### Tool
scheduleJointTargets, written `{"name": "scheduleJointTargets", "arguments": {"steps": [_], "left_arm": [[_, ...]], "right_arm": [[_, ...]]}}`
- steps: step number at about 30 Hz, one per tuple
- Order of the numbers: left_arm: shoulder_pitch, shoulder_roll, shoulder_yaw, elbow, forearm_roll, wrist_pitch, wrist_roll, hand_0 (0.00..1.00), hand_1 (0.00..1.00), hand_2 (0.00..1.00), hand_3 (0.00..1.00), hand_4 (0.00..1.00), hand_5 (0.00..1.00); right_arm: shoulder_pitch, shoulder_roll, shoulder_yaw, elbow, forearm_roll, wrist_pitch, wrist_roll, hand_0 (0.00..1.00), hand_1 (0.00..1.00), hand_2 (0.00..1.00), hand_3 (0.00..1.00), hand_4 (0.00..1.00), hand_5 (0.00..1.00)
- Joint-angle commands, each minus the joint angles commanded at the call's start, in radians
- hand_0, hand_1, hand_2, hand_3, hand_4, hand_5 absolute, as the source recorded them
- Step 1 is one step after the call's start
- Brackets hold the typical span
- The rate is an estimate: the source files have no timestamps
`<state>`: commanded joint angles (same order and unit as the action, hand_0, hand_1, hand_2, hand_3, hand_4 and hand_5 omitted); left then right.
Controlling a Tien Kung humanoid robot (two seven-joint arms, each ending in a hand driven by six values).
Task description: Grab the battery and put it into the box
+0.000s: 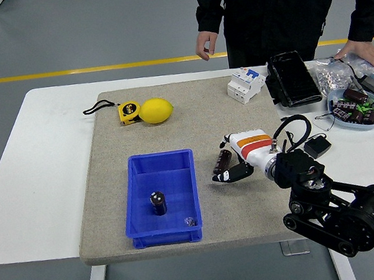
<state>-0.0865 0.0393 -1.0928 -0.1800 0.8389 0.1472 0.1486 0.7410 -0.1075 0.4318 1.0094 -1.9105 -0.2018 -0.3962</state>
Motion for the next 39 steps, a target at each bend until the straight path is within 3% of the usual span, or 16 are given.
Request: {"name": "scheduleJointTargets", "arguments": {"steps": [23,39], "left_arm": [[-0.001,-0.001,0.003,0.000,-0.003,0.000,0.001,0.760,0.708,0.732,0.633,0.704,0.619],[0.004,-0.002,-0.005,0.000,0.014,-0.001,0.005,0.761,0.708,0.732,0.633,0.706,0.618]], "right_arm": [[-0.001,0.023,-0.012,-0.068,-0.002,-0.016,-0.008,0.216,0.163,0.264,0.786,0.998,0.676],[-0.007,0.039,-0.026,-0.098,0.010,-0.097,-0.010,0.192,0.135,0.235,0.685,0.998,0.653]]}}
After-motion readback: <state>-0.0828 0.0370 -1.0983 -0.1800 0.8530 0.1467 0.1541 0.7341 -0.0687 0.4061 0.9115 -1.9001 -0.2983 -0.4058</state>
